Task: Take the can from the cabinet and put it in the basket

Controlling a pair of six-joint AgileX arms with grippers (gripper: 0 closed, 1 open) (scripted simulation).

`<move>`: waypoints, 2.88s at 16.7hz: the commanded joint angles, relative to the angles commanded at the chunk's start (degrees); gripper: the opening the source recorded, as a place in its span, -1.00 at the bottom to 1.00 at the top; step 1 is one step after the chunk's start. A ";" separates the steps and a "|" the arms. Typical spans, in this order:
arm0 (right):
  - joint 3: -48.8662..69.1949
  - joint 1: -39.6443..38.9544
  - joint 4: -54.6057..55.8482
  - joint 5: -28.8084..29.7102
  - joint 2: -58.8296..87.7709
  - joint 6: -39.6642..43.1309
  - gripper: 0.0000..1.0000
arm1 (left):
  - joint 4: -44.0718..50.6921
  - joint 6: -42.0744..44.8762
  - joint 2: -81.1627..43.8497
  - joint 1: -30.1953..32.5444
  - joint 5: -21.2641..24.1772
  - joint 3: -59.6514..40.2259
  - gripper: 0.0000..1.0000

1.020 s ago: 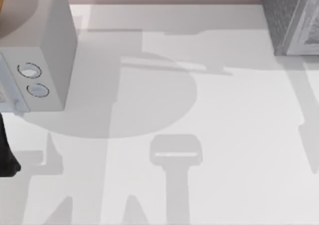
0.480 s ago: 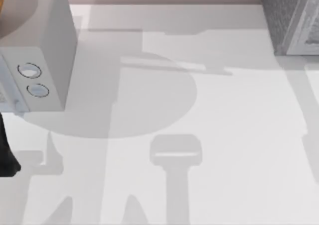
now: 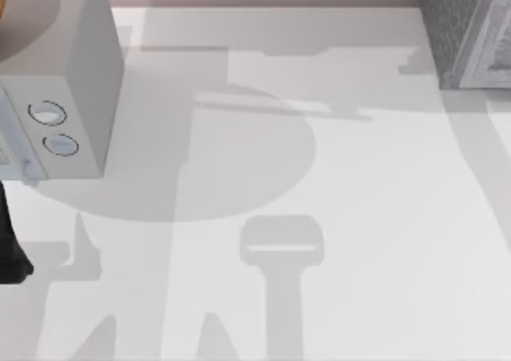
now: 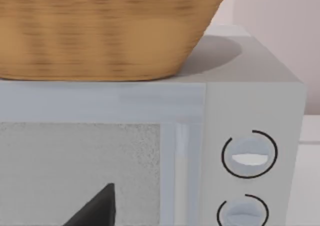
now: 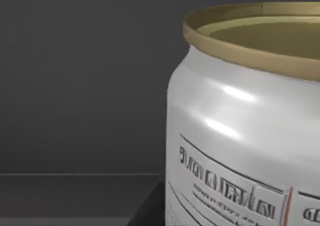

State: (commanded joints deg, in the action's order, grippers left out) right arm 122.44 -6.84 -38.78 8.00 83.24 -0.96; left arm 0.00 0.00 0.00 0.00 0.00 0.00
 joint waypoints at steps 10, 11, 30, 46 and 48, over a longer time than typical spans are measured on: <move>-2.95 -0.02 -0.89 0.12 -4.26 0.16 -1.00 | 0.00 0.00 0.00 0.00 0.00 0.00 1.00; -4.66 0.08 0.03 -0.18 -5.85 0.39 -1.00 | 0.00 0.00 0.00 0.00 0.00 0.00 1.00; -101.39 5.42 34.68 -9.09 -73.19 2.88 -1.00 | 0.00 0.00 0.00 0.00 0.00 0.00 1.00; -122.04 6.40 39.66 -7.68 -81.68 0.98 -1.00 | 0.00 0.00 0.00 0.00 0.00 0.00 1.00; -119.64 5.56 42.41 -6.42 -78.20 1.19 -1.00 | 0.00 0.00 0.00 0.00 0.00 0.00 1.00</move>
State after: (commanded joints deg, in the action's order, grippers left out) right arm 2.81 -1.28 3.63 1.58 5.05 0.23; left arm 0.00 0.00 0.00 0.00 0.00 0.00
